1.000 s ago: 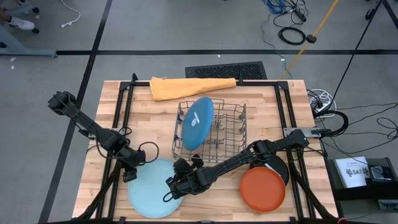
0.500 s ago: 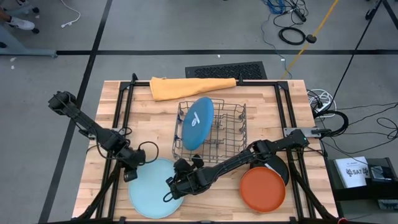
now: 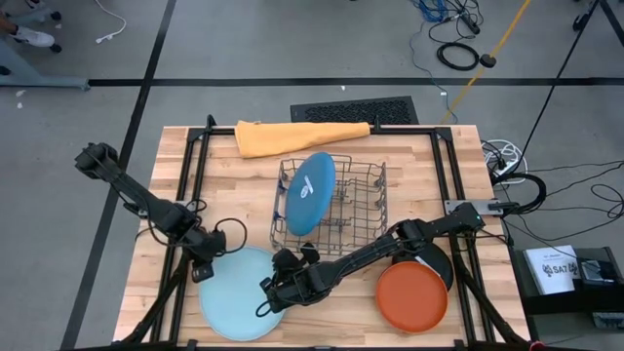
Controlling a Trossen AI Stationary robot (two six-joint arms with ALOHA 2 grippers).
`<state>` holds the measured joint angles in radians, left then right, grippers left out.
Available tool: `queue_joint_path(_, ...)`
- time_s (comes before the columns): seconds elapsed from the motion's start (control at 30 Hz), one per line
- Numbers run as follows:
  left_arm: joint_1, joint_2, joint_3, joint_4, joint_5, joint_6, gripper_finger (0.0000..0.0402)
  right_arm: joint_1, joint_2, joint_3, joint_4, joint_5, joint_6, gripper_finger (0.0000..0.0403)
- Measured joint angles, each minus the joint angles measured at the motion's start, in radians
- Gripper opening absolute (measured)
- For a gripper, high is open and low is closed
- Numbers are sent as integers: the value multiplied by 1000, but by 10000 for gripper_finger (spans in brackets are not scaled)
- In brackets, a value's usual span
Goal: Sort dishes
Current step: Put the light blue plate in the dish rack
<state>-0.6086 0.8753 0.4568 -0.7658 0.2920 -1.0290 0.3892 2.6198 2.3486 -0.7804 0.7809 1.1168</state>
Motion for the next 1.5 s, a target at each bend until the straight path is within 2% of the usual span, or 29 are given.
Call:
queue_joint_path(0.33,0,-60,139,-216,-139,50,1,5,0,1,16,-12,-2,60)
queue_joint_path(0.6,0,-66,202,-303,-249,87,1,7,-2,1,29,-23,-25,78)
queue_joint_path(0.73,-1,-66,221,-320,-293,121,1,16,-2,1,75,-28,-88,82)
queue_joint_path(1.07,-1,-66,222,-312,-311,181,1,17,-2,1,224,-55,-286,108)
queue_joint_path(1.3,-1,-66,222,-293,-331,203,1,8,-2,1,231,-136,-295,138)
queue_joint_path(1.4,-1,-66,222,-269,-345,208,1,-4,-2,1,231,-181,-295,136)
queue_joint_path(1.5,-1,-66,222,-258,-354,208,1,-7,-2,1,230,-187,-295,111)
